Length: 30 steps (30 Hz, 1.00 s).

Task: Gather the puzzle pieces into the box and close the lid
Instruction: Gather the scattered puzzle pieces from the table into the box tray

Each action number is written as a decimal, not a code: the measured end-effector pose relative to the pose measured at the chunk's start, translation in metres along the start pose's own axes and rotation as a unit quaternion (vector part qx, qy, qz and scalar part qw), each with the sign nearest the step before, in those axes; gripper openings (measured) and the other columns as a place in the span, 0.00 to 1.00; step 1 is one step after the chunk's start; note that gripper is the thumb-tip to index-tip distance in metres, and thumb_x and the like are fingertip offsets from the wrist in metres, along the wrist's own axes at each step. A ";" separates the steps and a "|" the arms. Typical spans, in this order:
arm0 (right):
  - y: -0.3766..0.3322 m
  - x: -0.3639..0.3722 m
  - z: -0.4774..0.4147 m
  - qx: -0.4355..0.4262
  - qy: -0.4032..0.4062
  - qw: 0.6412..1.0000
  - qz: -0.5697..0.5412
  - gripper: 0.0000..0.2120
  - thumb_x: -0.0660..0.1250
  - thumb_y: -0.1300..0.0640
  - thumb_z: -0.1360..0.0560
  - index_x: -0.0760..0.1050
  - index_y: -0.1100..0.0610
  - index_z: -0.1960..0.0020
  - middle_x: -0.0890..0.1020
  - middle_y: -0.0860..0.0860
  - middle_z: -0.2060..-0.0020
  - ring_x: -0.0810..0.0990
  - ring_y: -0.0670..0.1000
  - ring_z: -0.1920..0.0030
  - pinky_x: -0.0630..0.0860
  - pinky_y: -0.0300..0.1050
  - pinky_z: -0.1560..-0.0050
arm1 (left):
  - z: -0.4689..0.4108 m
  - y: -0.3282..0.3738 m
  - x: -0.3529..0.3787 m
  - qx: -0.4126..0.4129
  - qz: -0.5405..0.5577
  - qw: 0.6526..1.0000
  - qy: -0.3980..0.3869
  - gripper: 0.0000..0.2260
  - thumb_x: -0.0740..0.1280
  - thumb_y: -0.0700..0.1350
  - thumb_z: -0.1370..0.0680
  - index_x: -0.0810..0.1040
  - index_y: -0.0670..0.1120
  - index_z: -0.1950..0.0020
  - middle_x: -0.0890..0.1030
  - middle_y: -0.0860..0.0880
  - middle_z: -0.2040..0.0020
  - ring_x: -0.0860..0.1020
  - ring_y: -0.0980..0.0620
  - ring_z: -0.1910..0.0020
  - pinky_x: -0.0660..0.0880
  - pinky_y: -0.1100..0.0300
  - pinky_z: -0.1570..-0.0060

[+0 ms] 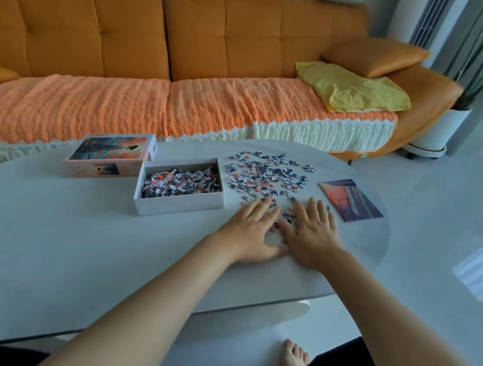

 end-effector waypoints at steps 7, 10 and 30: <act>-0.042 -0.008 -0.025 -0.122 -0.008 0.987 -0.109 0.26 0.50 0.44 0.19 0.64 0.59 0.28 0.63 0.59 0.27 0.56 0.59 0.24 0.54 0.52 0.26 | -0.007 -0.022 -0.003 -0.042 0.020 0.999 0.001 0.50 0.58 0.74 0.29 0.36 0.49 0.21 0.34 0.52 0.22 0.32 0.53 0.24 0.38 0.52 0.24; -0.040 -0.028 -0.030 -0.134 0.041 0.974 -0.177 0.19 0.54 0.52 0.17 0.73 0.59 0.33 0.65 0.59 0.26 0.56 0.55 0.24 0.52 0.47 0.26 | -0.016 -0.027 -0.005 -0.062 0.025 0.998 -0.011 0.52 0.59 0.75 0.30 0.36 0.49 0.21 0.34 0.51 0.22 0.32 0.51 0.24 0.38 0.52 0.25; -0.016 -0.037 -0.054 -0.104 0.101 0.986 -0.085 0.20 0.53 0.52 0.18 0.68 0.52 0.28 0.66 0.51 0.26 0.57 0.53 0.23 0.49 0.55 0.23 | -0.042 -0.030 -0.023 -0.028 0.051 0.995 0.079 0.31 0.55 0.58 0.19 0.47 0.49 0.20 0.47 0.52 0.20 0.44 0.51 0.22 0.43 0.53 0.25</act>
Point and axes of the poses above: each hand's wrist, its own z-axis away from the middle knuckle, its own x-axis out of the palm, y = z × x, the point moved 8 cm from there along -z, towards the middle knuckle
